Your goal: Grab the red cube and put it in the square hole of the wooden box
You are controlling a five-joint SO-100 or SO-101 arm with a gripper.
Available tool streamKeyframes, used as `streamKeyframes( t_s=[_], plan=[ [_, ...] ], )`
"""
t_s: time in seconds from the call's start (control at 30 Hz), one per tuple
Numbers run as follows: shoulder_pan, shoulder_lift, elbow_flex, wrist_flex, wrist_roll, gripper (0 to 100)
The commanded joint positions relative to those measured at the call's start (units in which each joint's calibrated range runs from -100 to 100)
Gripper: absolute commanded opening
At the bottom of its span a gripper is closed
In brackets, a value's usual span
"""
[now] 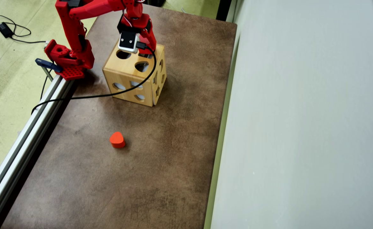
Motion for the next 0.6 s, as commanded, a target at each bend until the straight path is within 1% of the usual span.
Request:
streamKeyframes(
  t_s=[0.0,0.57],
  plan=[
    [0.4,-1.6,-2.2,0.5,-1.0,2],
    [2.5,-4.1,-2.1,2.4,-0.7,2]
  ],
)
